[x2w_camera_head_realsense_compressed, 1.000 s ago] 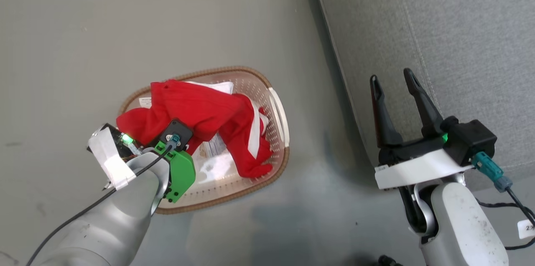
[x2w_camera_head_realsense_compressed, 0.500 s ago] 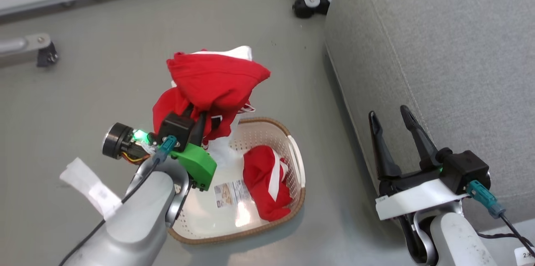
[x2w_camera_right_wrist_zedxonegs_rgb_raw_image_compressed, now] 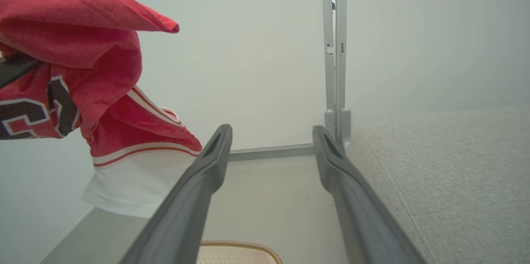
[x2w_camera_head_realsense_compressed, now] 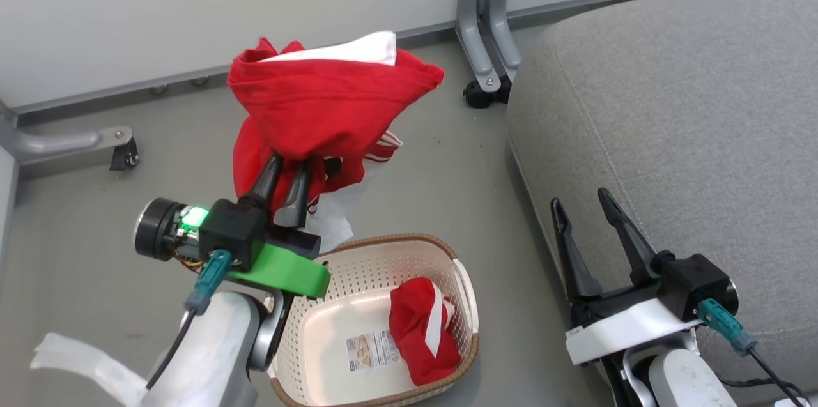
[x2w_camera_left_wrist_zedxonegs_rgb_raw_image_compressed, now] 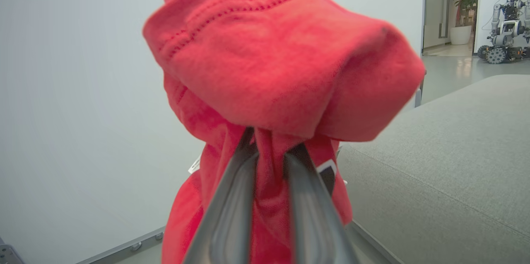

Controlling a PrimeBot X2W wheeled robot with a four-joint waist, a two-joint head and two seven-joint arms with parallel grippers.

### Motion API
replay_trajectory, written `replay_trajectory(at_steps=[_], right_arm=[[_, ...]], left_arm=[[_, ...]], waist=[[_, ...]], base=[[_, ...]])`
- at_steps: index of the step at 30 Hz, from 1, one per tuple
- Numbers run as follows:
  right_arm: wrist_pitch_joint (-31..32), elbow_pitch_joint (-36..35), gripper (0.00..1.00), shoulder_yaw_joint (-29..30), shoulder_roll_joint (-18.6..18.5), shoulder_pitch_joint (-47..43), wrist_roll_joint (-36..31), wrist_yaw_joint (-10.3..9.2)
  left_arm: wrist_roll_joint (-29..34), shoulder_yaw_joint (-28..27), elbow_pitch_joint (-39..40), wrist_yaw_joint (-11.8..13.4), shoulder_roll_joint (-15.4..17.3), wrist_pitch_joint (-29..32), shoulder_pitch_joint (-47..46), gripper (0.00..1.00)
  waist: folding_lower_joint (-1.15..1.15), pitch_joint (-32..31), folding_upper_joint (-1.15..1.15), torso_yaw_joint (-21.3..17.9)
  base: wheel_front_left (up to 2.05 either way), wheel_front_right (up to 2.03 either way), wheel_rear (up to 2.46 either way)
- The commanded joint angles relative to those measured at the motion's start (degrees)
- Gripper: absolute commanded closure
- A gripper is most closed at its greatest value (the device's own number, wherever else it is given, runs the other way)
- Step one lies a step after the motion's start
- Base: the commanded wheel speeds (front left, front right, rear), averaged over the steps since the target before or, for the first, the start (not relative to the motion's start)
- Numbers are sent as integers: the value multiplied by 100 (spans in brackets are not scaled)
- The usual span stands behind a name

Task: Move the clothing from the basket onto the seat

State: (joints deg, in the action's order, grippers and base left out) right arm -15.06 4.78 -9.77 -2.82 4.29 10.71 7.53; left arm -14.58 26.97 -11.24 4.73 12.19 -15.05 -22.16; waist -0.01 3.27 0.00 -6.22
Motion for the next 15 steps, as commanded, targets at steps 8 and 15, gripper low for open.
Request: replay_trajectory(at_steps=[8, 15], right_arm=[[-17, -71, 0, -85, -13, -131, -106, -9], [-18, -94, 0, -119, -12, -184, -209, -9]], left_arm=[[421, -778, 960, -501, -274, -11, 549, 100], [512, -1079, 1417, -979, -568, -11, 761, 100]], waist=[[1, -203, 0, -5], [1, -256, 0, -20]], base=[[0, 0, 0], [0, 0, 0]])
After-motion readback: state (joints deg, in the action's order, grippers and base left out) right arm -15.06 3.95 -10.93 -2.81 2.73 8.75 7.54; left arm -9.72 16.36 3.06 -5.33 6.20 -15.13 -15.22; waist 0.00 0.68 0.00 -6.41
